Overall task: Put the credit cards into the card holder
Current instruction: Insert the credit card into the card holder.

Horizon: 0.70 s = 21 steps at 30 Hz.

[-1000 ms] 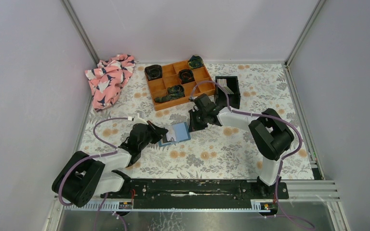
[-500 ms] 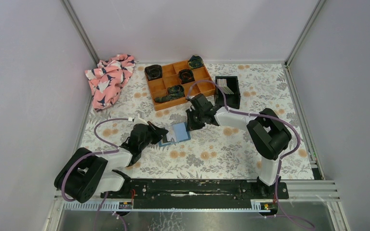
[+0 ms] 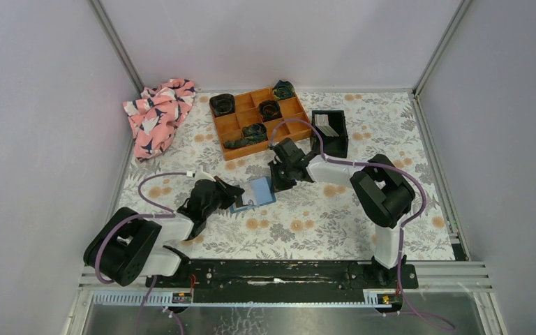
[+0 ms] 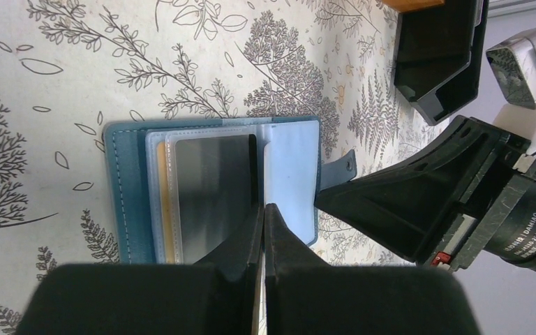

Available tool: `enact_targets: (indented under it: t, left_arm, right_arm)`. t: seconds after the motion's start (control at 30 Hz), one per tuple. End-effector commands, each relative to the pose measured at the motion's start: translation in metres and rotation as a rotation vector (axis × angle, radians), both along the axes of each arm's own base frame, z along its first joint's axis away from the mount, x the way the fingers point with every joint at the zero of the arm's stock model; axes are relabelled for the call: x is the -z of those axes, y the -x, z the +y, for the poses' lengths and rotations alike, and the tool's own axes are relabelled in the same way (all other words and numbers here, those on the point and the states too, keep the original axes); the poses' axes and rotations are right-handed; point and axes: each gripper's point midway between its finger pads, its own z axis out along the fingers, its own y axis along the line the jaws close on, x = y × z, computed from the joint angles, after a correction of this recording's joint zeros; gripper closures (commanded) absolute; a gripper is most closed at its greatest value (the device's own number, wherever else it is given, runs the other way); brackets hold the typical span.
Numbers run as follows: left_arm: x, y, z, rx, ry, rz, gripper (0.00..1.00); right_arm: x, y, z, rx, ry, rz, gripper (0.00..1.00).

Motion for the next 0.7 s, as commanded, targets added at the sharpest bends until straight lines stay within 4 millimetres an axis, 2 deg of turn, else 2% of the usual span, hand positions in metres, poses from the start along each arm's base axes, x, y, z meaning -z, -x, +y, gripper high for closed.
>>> enact_targets:
  t: [0.0,0.33,0.67]
  left_arm:
    - [-0.001,-0.006,0.005,-0.036,0.005,-0.028,1.00]
    - [0.012,-0.006,0.014,-0.075,-0.030,0.000,1.00]
    - [0.019,-0.006,0.012,-0.082,-0.012,0.018,1.00]
  right_arm:
    - [0.000,-0.008,0.005,-0.009,0.019,-0.034,1.00]
    - [0.011,-0.004,0.003,-0.015,0.035,-0.018,1.00]
    - [0.013,-0.003,0.002,-0.014,0.038,-0.013,1.00]
